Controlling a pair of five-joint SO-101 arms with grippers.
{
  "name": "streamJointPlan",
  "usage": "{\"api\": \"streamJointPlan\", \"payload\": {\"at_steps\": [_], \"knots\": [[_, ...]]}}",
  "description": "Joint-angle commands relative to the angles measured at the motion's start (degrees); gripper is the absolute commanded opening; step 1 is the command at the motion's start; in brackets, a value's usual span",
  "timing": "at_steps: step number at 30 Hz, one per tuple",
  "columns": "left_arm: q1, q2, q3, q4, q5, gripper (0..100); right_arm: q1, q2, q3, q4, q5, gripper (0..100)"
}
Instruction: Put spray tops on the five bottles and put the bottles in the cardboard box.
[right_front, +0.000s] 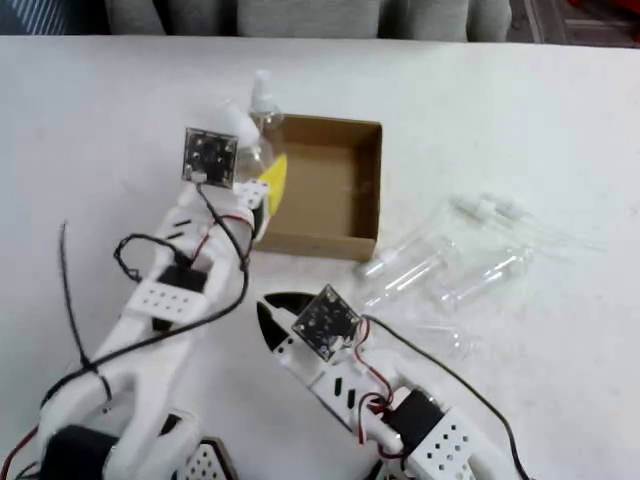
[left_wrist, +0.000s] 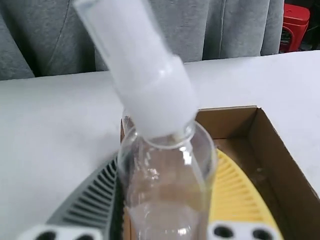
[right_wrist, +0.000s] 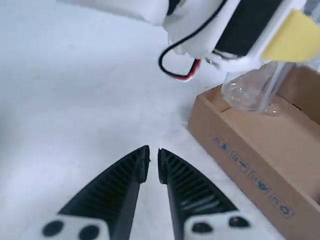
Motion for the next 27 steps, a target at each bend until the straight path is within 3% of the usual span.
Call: {"api": "streamJointPlan", "payload": {"at_steps": [1, 11, 27], "knots": [[-1.4, 2.9, -4.0, -6.4, 0.2, 2, 0.6, -0.7, -3.2, 0.3, 0.6, 1.5], [-1.5, 9.7, -4.3, -14.2, 0.2, 2, 0.6, -0.7, -3.2, 0.3, 0.6, 1.5], [-2.6, 24.0, -14.3, -14.4, 0.2, 2, 0.6, -0.7, -3.2, 0.3, 0.6, 1.5]]}}
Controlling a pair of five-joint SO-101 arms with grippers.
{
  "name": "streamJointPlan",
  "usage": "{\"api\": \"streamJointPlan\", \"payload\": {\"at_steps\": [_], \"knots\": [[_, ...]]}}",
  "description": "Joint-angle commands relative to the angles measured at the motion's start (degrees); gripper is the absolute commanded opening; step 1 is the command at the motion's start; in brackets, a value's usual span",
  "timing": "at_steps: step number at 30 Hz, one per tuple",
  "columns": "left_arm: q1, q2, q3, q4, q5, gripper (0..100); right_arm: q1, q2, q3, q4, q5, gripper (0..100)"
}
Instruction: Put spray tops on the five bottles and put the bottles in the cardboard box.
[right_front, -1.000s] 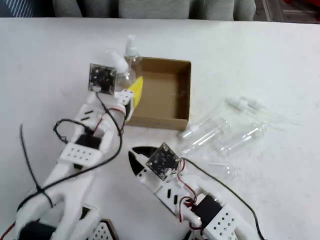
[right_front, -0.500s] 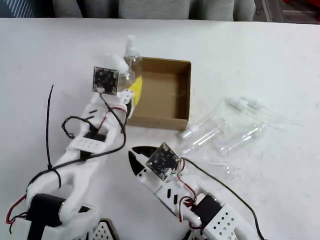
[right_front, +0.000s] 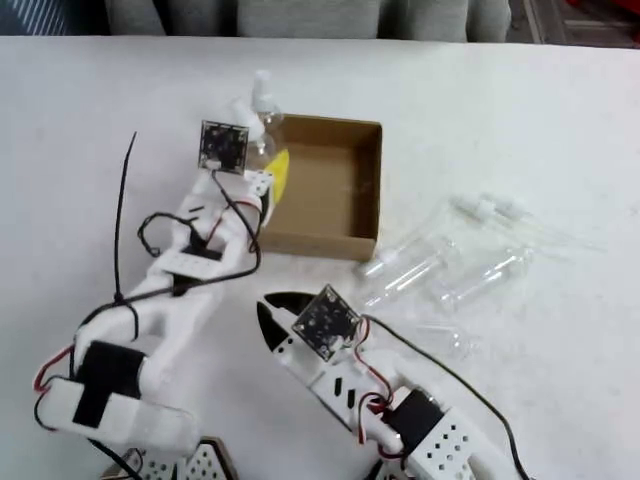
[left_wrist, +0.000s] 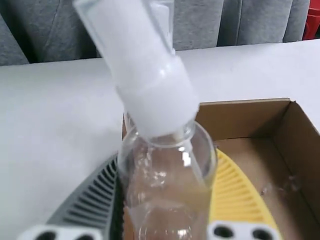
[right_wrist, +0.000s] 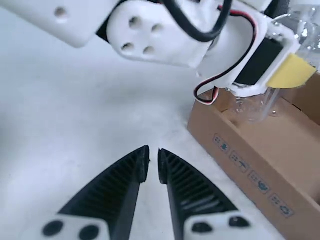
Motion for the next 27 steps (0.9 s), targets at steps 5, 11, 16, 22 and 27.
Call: {"api": "streamJointPlan", "payload": {"at_steps": [5, 11, 16, 22, 27], "knots": [[-0.9, 2.6, -5.2, -2.4, 0.2, 2, 0.6, -0.7, -3.2, 0.3, 0.6, 1.5], [-0.9, 5.7, -7.6, -2.4, 0.2, 2, 0.6, -0.7, -3.2, 0.3, 0.6, 1.5], [-0.9, 8.2, -8.5, -3.2, 0.2, 2, 0.6, -0.7, -3.2, 0.3, 0.6, 1.5], [-0.9, 11.6, -8.1, -9.3, 0.2, 2, 0.6, -0.7, -3.2, 0.3, 0.6, 1.5], [-0.9, 13.1, -8.1, -11.3, 0.2, 2, 0.6, -0.7, -3.2, 0.3, 0.6, 1.5]]}}
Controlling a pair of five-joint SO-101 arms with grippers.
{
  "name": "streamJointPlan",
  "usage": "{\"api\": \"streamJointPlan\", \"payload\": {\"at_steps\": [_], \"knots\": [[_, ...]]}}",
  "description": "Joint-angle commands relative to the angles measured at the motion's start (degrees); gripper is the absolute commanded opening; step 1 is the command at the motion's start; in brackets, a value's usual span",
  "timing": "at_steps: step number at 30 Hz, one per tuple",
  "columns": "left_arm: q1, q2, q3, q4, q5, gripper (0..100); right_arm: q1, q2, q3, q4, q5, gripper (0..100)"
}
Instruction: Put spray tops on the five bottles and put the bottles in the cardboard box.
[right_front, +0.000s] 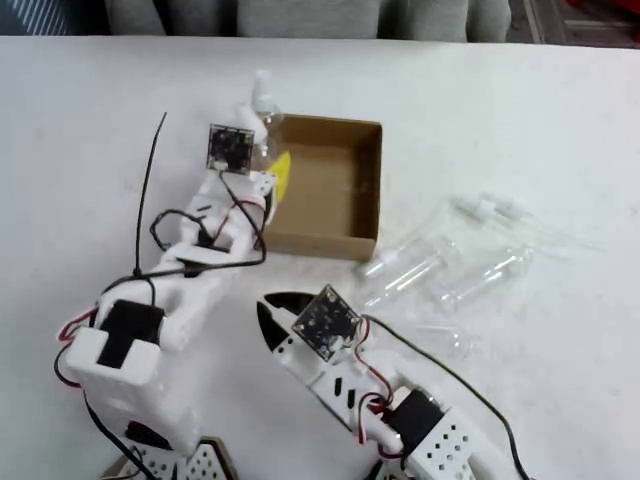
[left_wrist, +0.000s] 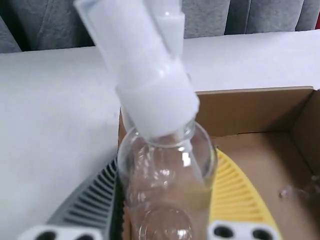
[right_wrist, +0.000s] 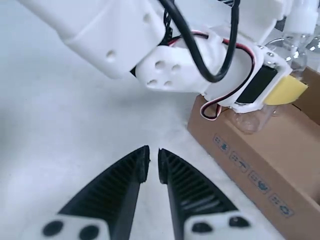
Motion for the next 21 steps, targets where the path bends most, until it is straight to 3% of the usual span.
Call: {"api": "streamJointPlan", "payload": {"at_steps": [1, 21], "knots": [[-0.6, -0.2, -2.9, -2.7, 0.2, 2, 0.6, -0.7, -3.2, 0.3, 0.6, 1.5], [-0.6, 2.3, -3.3, -3.0, -0.4, 2, 0.6, -0.7, -3.2, 0.3, 0.6, 1.5]]}}
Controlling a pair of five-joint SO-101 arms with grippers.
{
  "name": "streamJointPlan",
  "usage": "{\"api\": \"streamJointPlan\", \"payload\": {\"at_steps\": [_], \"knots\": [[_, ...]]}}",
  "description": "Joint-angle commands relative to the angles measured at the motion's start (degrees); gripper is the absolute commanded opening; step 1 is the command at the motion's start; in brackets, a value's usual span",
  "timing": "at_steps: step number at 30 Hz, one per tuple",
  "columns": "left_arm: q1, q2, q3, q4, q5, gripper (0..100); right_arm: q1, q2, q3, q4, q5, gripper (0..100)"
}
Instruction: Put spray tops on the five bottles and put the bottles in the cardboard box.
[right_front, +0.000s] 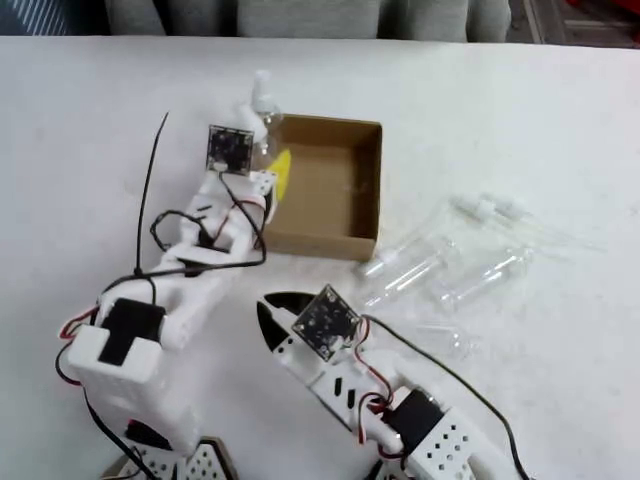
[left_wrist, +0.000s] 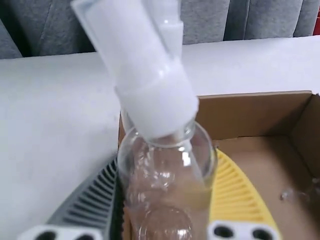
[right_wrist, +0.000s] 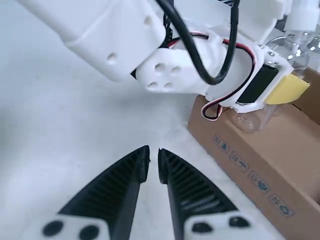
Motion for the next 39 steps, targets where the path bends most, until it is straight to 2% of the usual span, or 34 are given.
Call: {"api": "streamJointPlan", "payload": {"at_steps": [1, 6, 12, 20, 39], "knots": [[-0.6, 0.8, -3.2, -1.8, -0.4, 2, 0.6, -0.7, -3.2, 0.3, 0.6, 1.5], [-0.7, 1.5, -2.7, -5.9, -0.4, 2, 0.7, -0.7, -3.2, 0.3, 0.6, 1.5], [-1.2, 1.5, -2.6, -5.9, -0.4, 3, 0.7, -0.7, -3.2, 0.3, 0.6, 1.5], [-1.4, 1.1, 0.0, -6.0, -0.1, 24, 0.7, -0.7, -3.2, 0.3, 0.6, 1.5], [-1.7, 1.0, 0.4, -6.2, -0.3, 25, 0.7, -0.7, -3.2, 0.3, 0.6, 1.5]]}}
